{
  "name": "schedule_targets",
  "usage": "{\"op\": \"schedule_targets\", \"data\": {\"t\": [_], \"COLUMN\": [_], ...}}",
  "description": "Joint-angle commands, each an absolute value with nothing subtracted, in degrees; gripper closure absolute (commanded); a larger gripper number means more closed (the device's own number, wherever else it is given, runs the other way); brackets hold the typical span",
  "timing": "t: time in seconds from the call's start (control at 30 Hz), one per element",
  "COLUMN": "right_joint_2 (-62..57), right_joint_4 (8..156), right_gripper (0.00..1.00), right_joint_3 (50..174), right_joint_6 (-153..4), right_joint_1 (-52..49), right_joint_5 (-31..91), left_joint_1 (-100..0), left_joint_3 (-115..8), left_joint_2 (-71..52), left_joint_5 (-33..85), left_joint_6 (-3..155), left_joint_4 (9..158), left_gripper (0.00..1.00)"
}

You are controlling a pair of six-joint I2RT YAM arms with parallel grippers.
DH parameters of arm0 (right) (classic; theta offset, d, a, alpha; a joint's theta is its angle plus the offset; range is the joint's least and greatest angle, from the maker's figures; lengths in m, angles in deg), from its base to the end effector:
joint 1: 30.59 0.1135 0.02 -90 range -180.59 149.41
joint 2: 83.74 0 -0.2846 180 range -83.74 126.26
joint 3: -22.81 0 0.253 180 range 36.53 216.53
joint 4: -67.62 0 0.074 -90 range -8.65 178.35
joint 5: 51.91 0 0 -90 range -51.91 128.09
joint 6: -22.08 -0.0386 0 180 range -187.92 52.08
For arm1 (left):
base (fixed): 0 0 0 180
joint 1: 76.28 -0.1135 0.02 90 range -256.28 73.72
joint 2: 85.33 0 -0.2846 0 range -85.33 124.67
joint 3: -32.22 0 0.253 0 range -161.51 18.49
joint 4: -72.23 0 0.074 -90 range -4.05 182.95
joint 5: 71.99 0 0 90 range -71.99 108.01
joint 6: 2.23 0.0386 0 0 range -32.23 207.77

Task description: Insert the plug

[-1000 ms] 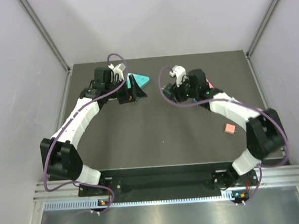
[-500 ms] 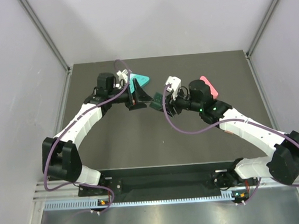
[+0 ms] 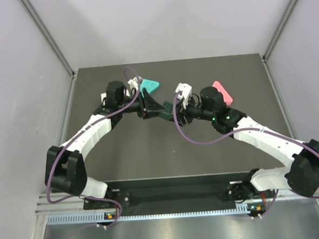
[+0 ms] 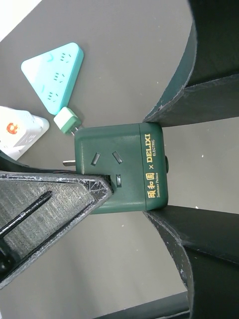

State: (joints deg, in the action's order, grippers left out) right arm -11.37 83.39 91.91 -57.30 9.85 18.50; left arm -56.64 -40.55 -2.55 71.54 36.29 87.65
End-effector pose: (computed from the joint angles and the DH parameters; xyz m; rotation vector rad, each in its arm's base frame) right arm 0.2129 0.1984 0.3343 -1.0441 1.6361 0.6746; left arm 0.2918 -0.1371 0.3102 0.0691 2.2541 -1.6712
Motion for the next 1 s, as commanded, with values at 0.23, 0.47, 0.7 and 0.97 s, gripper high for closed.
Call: {"op": "schedule_targets", "data": {"t": [0.23, 0.47, 0.7, 0.97], "right_joint_2": [-14.22, -12.21, -11.24, -13.69], "right_joint_4": [62.56, 55.59, 52.61, 65.48], "right_gripper": [0.40, 0.30, 0.62, 1.00], "right_joint_3": [83.48, 82.85, 83.12, 85.66], "right_joint_6": [-67.56, -70.47, -70.99, -69.85], "right_joint_1": [10.98, 10.98, 10.98, 2.67], "right_joint_5": [17.70, 16.74, 18.05, 22.45], "left_joint_1": [-55.97, -55.97, -55.89, -56.15], "left_joint_3": [-30.47, -28.79, -27.65, -34.49], "left_joint_2": [-4.73, -5.26, -5.44, -5.61], "left_joint_5": [72.50, 70.21, 69.42, 68.11], "left_joint_6": [11.33, 1.20, -1.87, 21.53], "left_joint_4": [56.74, 48.95, 46.42, 73.08], "left_gripper": [1.00, 1.00, 1.00, 0.26]}}
